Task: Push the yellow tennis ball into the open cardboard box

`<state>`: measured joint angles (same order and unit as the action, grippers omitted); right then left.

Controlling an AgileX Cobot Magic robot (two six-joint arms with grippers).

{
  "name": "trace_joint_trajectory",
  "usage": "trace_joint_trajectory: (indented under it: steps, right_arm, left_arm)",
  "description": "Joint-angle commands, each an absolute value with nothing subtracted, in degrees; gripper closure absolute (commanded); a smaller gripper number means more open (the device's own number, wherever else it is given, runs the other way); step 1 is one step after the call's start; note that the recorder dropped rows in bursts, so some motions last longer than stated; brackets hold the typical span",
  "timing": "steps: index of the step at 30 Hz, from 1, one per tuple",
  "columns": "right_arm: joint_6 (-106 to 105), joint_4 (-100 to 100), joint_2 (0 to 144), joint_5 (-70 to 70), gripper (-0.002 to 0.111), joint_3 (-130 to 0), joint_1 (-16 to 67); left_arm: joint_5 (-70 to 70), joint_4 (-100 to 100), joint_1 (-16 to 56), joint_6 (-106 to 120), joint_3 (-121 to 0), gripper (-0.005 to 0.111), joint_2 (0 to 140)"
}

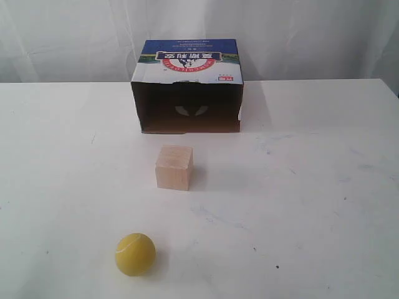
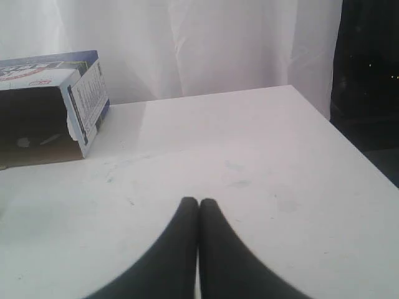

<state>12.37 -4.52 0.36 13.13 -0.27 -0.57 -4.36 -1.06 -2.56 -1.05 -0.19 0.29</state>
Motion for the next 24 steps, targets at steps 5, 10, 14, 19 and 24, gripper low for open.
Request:
trace_joint_trajectory:
  steps: [5, 10, 14, 19, 24]
  right_arm:
    - [12.7, -4.7, 0.0, 12.6, 0.108, 0.0, -0.8]
    - [12.6, -4.7, 0.0, 16.7, 0.108, 0.0, -0.2]
    - [12.6, -4.6, 0.0, 17.4, 0.108, 0.0, 1.7]
    - [12.6, -4.6, 0.0, 3.6, 0.108, -4.2, 2.2]
    - [13.7, -4.9, 0.0, 9.2, 0.108, -12.9, 2.3]
  left_arm:
    - [-4.5, -1.4, -2.0, -1.1, 0.0, 0.107, 0.0]
    - [-4.5, -1.4, -2.0, -1.1, 0.0, 0.107, 0.0]
    - [-4.5, -1.4, -2.0, -1.1, 0.0, 0.107, 0.0]
    - [-4.5, -1.4, -2.0, -1.1, 0.0, 0.107, 0.0]
    - [-4.5, -1.4, -2.0, -1.1, 0.0, 0.107, 0.0]
